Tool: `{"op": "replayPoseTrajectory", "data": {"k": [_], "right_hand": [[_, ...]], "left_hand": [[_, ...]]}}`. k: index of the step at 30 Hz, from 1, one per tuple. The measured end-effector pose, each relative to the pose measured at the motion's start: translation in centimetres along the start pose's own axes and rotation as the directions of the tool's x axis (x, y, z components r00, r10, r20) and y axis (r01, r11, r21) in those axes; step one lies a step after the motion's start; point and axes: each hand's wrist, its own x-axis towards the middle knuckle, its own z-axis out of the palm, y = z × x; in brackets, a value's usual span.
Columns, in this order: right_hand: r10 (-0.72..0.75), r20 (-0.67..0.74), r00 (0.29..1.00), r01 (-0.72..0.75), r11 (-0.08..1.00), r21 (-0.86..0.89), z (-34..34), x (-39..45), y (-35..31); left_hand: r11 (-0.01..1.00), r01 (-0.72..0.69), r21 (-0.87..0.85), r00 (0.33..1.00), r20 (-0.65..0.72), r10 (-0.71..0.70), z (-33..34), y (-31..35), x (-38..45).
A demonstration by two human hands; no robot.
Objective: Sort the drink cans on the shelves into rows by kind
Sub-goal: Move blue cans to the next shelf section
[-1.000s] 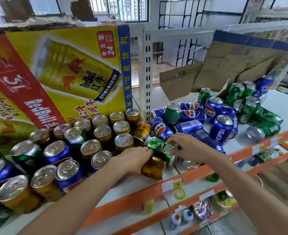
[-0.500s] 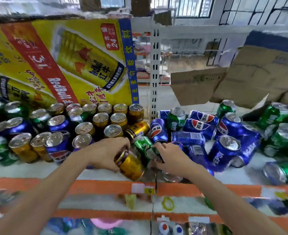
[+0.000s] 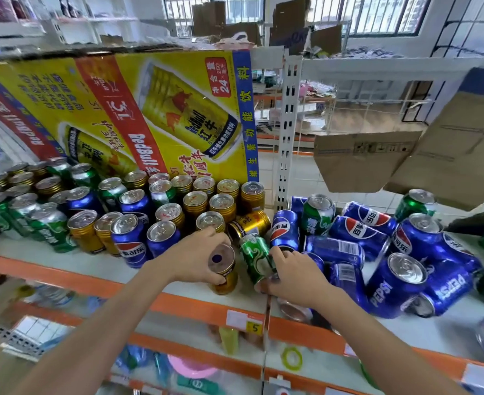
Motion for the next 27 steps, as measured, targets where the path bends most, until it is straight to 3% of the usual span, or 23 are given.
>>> {"op": "replayPoseTrajectory", "data": {"k": [3, 6, 8, 10, 12, 13, 14, 16, 19, 23, 27], "right_hand": [[-0.039, -0.036, 0.999, 0.042, 0.995, 0.088, -0.2, -0.1, -0.3], [-0.102, -0.034, 0.994, 0.108, 0.94, 0.323, -1.0, 0.4, -0.4], [-0.125, 0.032, 0.992, 0.087, 0.837, 0.54, -1.7, 0.8, -0.7], [-0.125, 0.112, 0.986, -0.005, 0.646, 0.764, -2.3, 1.1, -1.0], [-0.098, 0.172, 0.98, -0.104, 0.483, 0.869, -2.5, 1.7, -0.9], [-0.087, 0.192, 0.978, -0.129, 0.471, 0.873, -2.6, 2.0, -1.0], [-0.076, 0.194, 0.978, -0.129, 0.51, 0.851, -2.5, 2.3, -1.2], [-0.067, 0.132, 0.989, -0.048, 0.697, 0.715, -2.2, 3.0, -2.0], [-0.109, 0.018, 0.994, 0.089, 0.888, 0.451, -1.1, 3.8, -4.1], [-0.111, 0.021, 0.994, 0.1, 0.951, 0.292, -0.4, 4.8, -4.9], [-0.17, 0.127, 0.977, 0.121, 0.938, 0.324, -2.3, 4.3, -3.0]], "left_hand": [[0.987, -0.002, -0.16, 0.992, -0.127, -0.019, -0.2, -0.1, -0.8], [0.881, 0.003, -0.474, 0.971, -0.211, -0.117, -0.5, 0.0, -2.3], [0.745, -0.018, -0.666, 0.959, -0.223, -0.177, -0.1, 0.3, -3.1], [0.637, -0.031, -0.77, 0.951, -0.218, -0.218, 0.6, 0.3, -3.2], [0.679, -0.001, -0.734, 0.954, -0.204, -0.22, 1.0, 0.2, -3.0], [0.743, 0.021, -0.669, 0.962, -0.188, -0.196, 1.3, 0.2, -2.8], [0.805, 0.035, -0.592, 0.974, -0.162, -0.161, 1.7, 0.4, -2.5], [0.895, 0.044, -0.443, 0.988, -0.112, -0.104, 2.8, 0.7, -1.9], [0.939, 0.03, -0.344, 0.988, -0.134, -0.08, 4.0, 0.5, -1.1], [0.94, 0.084, -0.332, 0.976, -0.163, -0.145, 2.7, -0.2, -1.5], [0.97, -0.004, -0.244, 0.984, -0.171, -0.039, 0.4, 0.2, -1.0]]}}
